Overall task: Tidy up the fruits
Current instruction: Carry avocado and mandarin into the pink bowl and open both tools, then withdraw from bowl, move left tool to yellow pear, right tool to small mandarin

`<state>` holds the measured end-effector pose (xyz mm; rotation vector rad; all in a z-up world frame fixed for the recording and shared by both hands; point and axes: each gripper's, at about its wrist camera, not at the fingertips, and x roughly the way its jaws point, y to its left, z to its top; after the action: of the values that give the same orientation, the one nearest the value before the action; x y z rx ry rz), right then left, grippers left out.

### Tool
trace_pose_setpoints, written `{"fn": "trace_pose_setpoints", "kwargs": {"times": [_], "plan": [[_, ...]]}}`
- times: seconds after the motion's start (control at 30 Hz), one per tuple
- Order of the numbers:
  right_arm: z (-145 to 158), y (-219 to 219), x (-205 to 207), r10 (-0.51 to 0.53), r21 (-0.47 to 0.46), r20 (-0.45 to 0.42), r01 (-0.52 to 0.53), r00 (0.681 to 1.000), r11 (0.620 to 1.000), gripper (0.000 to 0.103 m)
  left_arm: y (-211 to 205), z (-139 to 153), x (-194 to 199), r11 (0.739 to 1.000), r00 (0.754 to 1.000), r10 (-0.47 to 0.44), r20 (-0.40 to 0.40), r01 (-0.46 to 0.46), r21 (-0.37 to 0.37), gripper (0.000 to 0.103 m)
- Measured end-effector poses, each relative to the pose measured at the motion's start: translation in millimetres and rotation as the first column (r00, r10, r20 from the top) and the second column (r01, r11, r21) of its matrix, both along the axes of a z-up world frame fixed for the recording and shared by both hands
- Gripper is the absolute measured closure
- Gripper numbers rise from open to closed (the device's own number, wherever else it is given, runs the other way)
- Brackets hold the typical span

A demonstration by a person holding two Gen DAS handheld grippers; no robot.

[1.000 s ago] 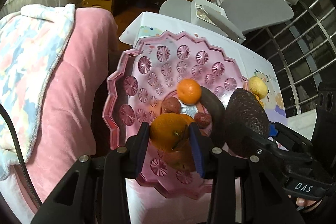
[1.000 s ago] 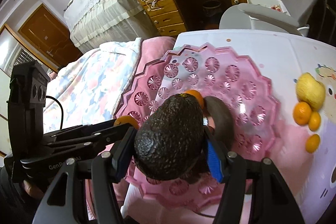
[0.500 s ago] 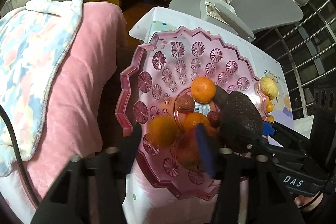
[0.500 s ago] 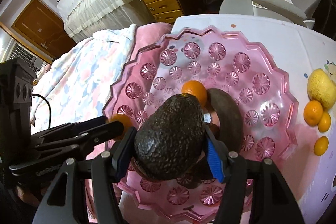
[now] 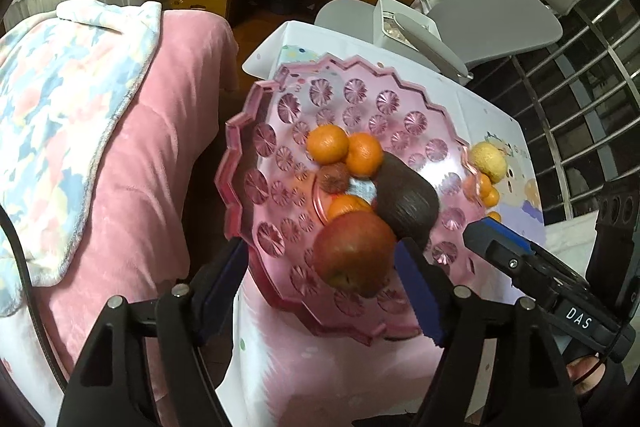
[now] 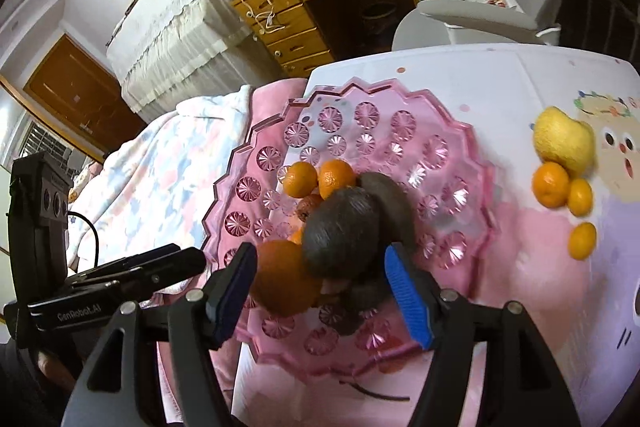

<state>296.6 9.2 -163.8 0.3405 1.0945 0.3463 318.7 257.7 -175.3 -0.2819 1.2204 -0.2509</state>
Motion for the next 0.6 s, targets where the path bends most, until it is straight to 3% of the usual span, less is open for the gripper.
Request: {"fn": "trace_pose_setpoints", "kwargs": {"times": [0.6], "plan": [[4.0, -78.9, -72.6, -0.115, -0.039, 0.052, 0.117, 0.992, 0.992, 0.036, -91.0, 54.6, -50.6, 0.987, 0.993, -0.121, 0.0, 0.121, 0.11, 0.018]]}}
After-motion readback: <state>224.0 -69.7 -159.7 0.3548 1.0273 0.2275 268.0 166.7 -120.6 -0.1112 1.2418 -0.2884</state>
